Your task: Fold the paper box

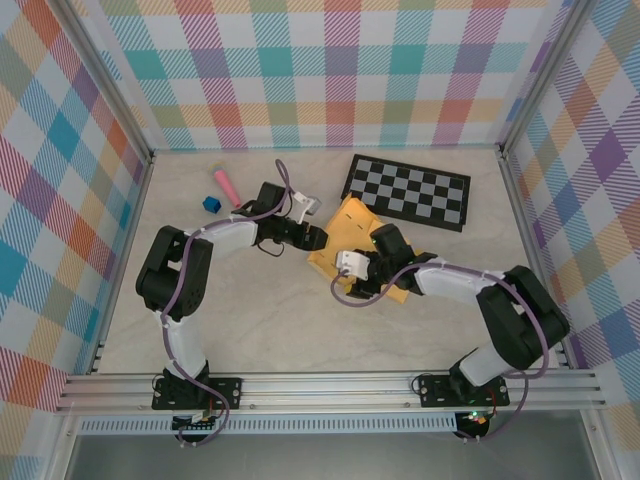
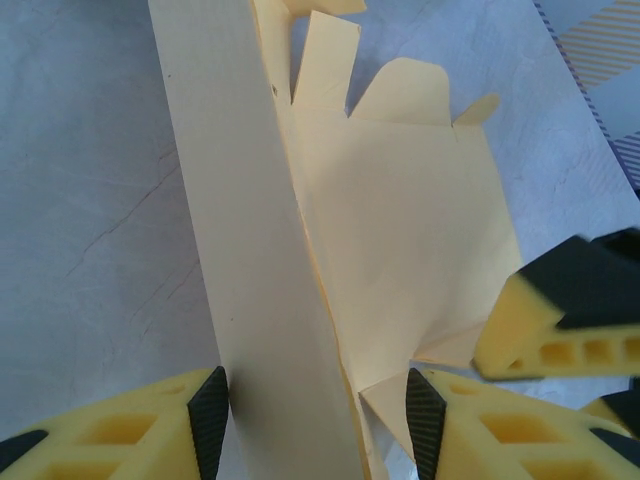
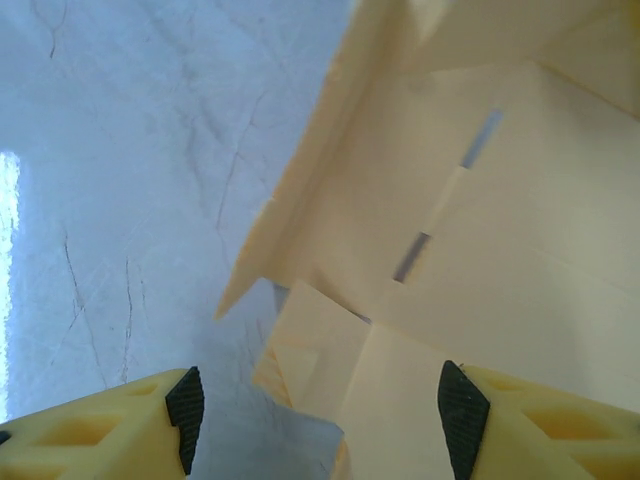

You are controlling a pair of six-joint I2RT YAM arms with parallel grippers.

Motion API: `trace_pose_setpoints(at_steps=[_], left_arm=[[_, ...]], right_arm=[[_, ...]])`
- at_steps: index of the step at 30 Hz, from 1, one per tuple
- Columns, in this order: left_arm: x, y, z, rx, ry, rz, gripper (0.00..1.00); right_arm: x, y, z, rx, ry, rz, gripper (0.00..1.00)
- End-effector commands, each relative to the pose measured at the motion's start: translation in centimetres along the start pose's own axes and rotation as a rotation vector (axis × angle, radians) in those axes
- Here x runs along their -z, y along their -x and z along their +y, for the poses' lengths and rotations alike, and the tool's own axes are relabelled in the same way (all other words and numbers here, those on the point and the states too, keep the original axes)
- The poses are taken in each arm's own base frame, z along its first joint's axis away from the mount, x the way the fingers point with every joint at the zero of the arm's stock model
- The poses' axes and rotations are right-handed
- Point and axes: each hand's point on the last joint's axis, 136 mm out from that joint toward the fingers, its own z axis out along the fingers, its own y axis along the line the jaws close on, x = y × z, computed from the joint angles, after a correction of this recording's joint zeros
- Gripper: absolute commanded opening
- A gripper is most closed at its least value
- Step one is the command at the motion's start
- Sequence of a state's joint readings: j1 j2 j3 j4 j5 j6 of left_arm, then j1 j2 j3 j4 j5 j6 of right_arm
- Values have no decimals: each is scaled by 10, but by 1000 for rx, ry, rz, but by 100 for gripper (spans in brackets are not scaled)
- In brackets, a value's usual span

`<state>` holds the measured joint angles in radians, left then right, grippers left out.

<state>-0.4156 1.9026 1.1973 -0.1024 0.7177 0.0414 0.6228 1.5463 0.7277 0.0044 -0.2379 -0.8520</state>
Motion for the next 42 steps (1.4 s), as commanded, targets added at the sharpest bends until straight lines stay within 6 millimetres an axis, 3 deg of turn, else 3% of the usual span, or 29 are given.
trace_pose_setpoints(at_steps=[1, 7, 11, 19, 24, 36, 42], left_arm=[[10, 9, -13, -21, -32, -31, 52], [12, 11, -14, -22, -34, -39, 51], [13, 12, -16, -22, -37, -44, 51], [14, 14, -18, -28, -44, -46, 48], [15, 17, -18, -32, -38, -47, 48], [16, 14, -18, -34, -30, -28, 46], [15, 13, -17, -25, -34, -22, 46]], right_arm=[[-14, 9, -2, 158, -16, 7, 65], [-28, 4, -20, 142, -107, 48, 54], [-28, 4, -27, 92, -126, 56, 32], [-21, 14, -31, -41, -100, 10, 28], [-17, 7, -39, -94, -92, 39, 17], [8, 11, -34, -207, 37, -7, 33], [13, -3, -23, -179, 114, 79, 34]])
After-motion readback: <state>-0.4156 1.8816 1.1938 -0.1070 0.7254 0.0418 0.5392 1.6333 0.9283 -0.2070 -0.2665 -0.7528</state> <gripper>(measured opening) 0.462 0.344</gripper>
